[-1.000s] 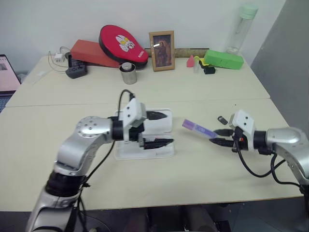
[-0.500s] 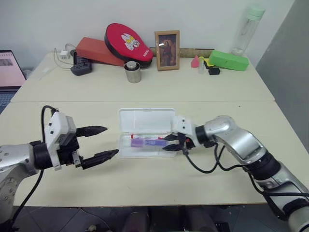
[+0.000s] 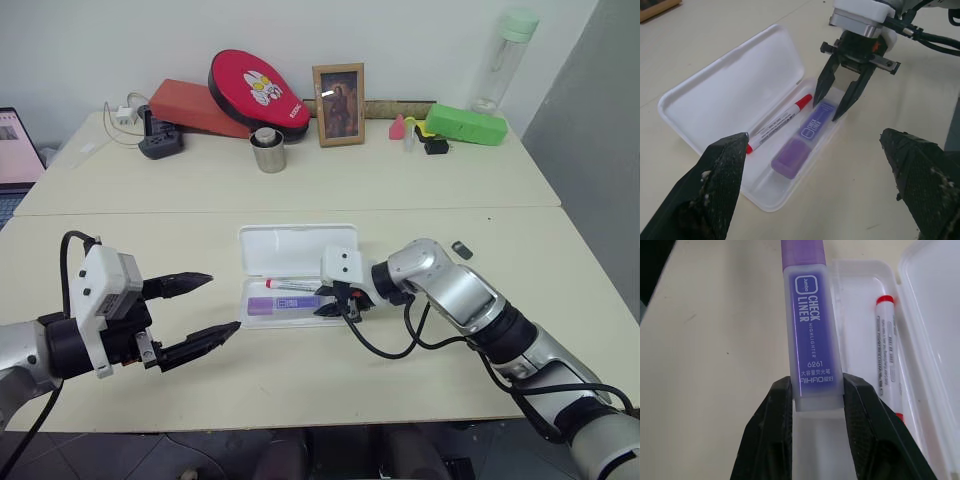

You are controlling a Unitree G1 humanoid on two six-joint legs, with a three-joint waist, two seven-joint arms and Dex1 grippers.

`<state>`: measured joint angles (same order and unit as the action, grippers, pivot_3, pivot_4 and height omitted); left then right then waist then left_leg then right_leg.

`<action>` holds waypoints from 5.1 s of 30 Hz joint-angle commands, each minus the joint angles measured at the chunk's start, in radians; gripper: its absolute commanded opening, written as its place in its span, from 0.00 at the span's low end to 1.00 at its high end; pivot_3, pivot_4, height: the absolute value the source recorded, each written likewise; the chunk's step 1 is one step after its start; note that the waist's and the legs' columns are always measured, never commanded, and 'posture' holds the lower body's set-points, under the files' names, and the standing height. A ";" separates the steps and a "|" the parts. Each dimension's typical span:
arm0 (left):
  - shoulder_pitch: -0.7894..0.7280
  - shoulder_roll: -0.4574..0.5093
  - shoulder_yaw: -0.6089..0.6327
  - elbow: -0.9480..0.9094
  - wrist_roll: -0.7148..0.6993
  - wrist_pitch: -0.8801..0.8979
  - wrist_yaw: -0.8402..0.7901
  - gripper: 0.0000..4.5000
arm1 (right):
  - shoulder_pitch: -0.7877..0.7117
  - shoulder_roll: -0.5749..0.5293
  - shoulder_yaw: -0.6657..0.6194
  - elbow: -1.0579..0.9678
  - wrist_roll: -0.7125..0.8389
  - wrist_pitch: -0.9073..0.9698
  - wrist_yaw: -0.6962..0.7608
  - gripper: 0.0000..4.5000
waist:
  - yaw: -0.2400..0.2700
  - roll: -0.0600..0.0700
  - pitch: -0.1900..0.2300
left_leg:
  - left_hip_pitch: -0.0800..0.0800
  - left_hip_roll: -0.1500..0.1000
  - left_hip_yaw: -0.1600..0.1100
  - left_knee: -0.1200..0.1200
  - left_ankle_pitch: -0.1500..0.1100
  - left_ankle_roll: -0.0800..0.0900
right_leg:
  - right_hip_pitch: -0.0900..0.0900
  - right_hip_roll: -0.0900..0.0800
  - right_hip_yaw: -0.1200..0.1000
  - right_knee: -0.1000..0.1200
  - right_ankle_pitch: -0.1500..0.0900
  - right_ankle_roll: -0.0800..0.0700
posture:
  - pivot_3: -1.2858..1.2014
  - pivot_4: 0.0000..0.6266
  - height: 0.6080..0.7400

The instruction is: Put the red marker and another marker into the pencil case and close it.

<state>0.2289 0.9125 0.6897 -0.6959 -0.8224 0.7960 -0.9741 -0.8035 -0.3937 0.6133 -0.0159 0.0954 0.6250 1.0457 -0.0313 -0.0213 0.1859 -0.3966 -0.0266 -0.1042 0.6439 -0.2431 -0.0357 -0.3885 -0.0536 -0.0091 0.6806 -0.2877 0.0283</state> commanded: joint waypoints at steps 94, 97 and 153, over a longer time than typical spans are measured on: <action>-0.680 -0.242 -0.768 0.307 0.229 -0.236 0.006 1.00 | 0.173 -0.263 -0.613 0.265 0.050 0.170 -0.370 0.82 | 0.000 0.002 0.001 | 0.000 0.004 0.019 0.001 -0.001 -0.002 | -0.001 0.005 0.002 0.000 0.000 0.000 | 0.52 0.24 1.00; -0.685 -0.248 -0.769 0.305 0.230 -0.235 0.009 1.00 | 0.173 -0.266 -0.613 0.258 0.052 0.172 -0.370 0.66 | 0.000 0.002 0.001 | -0.001 0.004 0.019 0.001 -0.001 -0.002 | -0.001 0.005 0.002 0.000 0.000 0.000 | 0.52 0.24 1.00; -0.362 0.018 -0.491 0.225 0.166 -0.228 -0.089 1.00 | 0.141 -0.141 -0.070 -0.246 0.060 0.146 -0.068 0.05 | 0.001 0.002 0.002 | -0.001 0.004 0.008 0.000 -0.001 -0.002 | -0.001 0.005 -0.001 0.000 0.000 0.000 | 0.52 0.24 1.00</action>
<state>-0.1284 0.9314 0.1683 -0.4395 -0.6370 0.5694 -1.0698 -0.6428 -0.5405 0.5371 -0.2305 0.1579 0.7743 0.9687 -0.0299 -0.0189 0.1874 -0.3975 -0.0223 -0.0966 0.6442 -0.2446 -0.0374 -0.3891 -0.0488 -0.0097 0.6805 -0.2879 0.0281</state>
